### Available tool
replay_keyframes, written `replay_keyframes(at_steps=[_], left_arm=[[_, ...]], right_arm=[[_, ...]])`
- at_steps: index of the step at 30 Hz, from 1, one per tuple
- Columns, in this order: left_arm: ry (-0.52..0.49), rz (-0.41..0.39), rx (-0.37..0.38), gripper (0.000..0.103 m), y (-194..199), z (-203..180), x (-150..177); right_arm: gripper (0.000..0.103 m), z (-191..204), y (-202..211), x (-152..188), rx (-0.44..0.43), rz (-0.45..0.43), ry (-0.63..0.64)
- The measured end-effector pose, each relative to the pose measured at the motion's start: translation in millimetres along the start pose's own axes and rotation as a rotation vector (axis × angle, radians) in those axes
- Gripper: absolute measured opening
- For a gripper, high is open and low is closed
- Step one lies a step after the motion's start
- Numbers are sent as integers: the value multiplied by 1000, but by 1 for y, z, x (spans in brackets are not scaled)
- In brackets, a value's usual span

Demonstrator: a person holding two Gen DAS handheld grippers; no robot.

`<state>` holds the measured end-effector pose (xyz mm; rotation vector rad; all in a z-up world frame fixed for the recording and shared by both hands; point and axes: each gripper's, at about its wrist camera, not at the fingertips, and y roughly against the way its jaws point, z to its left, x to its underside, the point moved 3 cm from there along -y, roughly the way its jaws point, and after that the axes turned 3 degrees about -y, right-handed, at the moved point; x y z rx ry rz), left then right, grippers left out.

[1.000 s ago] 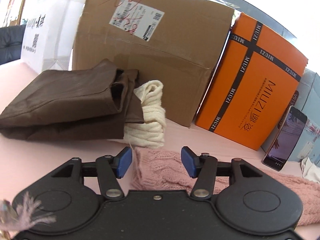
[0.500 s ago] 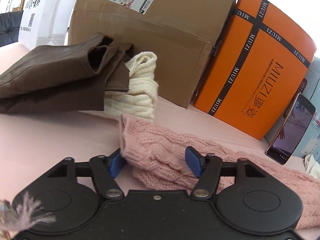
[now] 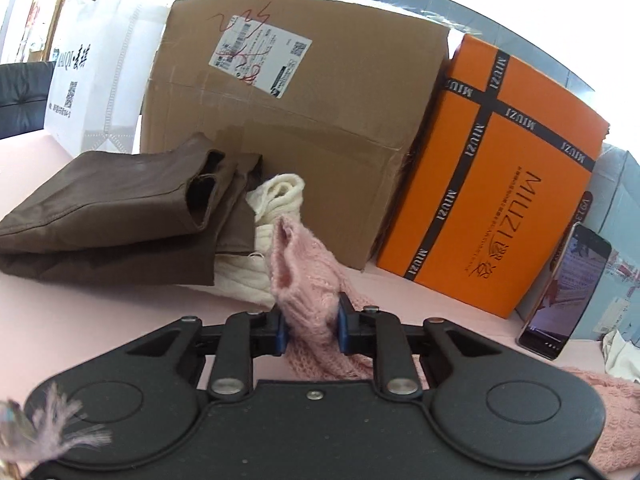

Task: Fold clothes
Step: 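Open the left gripper and lay the fold down on the sweater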

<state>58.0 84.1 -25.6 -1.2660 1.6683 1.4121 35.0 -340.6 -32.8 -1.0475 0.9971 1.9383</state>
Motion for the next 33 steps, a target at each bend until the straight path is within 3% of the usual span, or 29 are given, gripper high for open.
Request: replay_keyframes(at_steps=[5,12,16,21,24,28,33], left_arm=[[-55,-19,158,23,11,-41,-7],[-114,41,340,24,11,-98,12],[-134,80,408,24,9,-120,23],[-153,150,440,26,-1,-133,39],[-159,193,465,43,-5,-137,48],[-185,189,506,62,-1,-145,57],[-194,170,579,69,7,-151,61]], right_arm=[[70,0,2,0,-5,-8,-5],[70,-1,3,0,-8,-7,-6],[70,0,3,0,-13,-6,-5],[71,0,4,1,-13,-3,-2],[71,-1,3,1,-12,3,-1],[71,0,2,1,-11,7,0],[72,0,2,2,-11,9,3]])
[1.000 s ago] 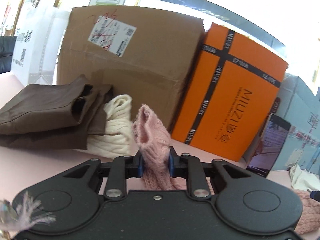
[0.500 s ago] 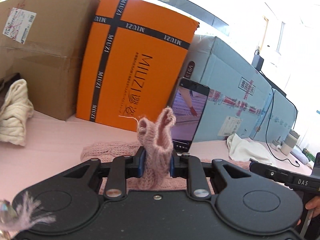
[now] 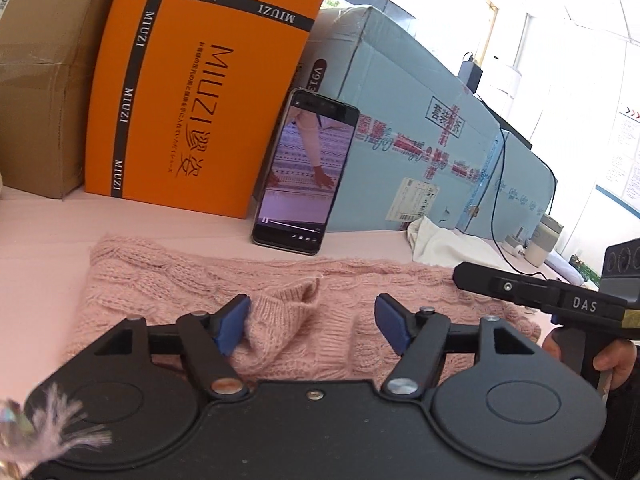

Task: Fold clothes
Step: 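Open the left gripper and lay the fold down on the sweater, then lift both open grippers away from the folded sweater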

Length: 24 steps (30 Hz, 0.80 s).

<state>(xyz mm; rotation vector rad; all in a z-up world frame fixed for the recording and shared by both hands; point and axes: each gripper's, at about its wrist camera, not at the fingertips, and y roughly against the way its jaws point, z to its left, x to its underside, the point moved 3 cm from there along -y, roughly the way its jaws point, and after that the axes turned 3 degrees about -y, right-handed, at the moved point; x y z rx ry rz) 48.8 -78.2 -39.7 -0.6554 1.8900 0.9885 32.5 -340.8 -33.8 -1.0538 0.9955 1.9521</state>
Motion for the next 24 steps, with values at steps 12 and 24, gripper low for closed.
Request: replay_keyframes(at_steps=[12,24], left_arm=[[-36,79,94,91,-13,-13,10],[39,-141,-41,92,37,15,-23]], right_arm=[[74,3,0,2,-13,7,11],[74,15,-3,5,-101,41,-7]])
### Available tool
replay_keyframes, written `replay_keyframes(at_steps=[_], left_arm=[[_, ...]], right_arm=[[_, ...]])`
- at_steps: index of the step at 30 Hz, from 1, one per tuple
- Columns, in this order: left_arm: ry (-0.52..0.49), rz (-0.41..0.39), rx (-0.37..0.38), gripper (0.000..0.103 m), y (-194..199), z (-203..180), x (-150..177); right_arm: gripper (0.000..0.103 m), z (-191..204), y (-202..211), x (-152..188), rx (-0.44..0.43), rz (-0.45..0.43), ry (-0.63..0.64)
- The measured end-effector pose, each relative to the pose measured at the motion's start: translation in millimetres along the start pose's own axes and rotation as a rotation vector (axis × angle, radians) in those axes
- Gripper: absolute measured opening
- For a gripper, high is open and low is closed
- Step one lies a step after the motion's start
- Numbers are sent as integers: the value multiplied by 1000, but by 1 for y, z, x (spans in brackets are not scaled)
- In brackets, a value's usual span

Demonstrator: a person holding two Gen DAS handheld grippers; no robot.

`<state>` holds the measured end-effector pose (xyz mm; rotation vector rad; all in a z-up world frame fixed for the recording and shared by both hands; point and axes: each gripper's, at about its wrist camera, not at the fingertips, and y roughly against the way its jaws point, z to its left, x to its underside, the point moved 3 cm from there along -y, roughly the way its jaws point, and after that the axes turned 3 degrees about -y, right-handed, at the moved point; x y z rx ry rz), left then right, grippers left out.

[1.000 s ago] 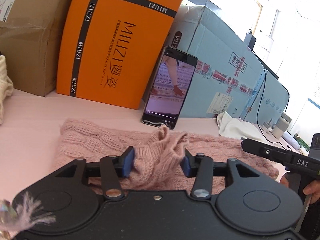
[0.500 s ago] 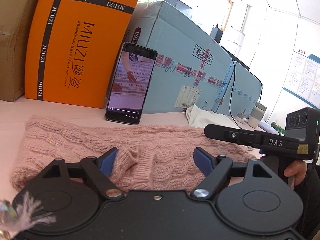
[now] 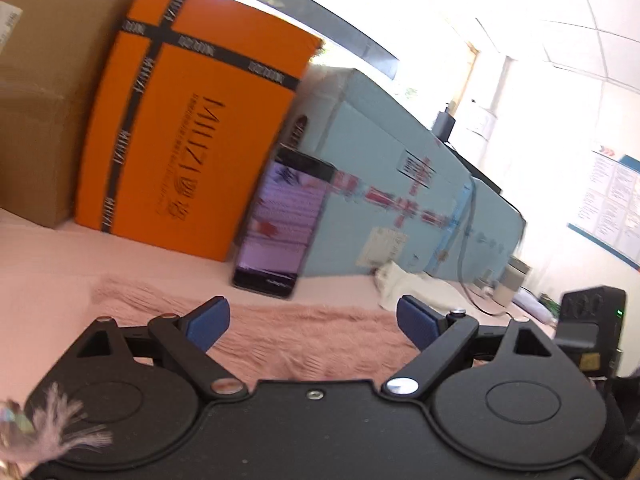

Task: Fold clothes
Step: 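Lift both open grippers away from the folded sweater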

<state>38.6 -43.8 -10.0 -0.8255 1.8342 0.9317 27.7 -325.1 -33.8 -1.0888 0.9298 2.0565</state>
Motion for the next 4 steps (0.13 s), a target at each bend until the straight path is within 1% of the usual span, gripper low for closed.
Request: replay_keyframes(at_steps=[1,4], left_arm=[[1,-9,-71,92,3,8,-3],[44,10,-207,92,6,34,-2]], right_arm=[[74,3,-1,1,-17,7,-6],[74,18,-15,7,-71,71,-26]])
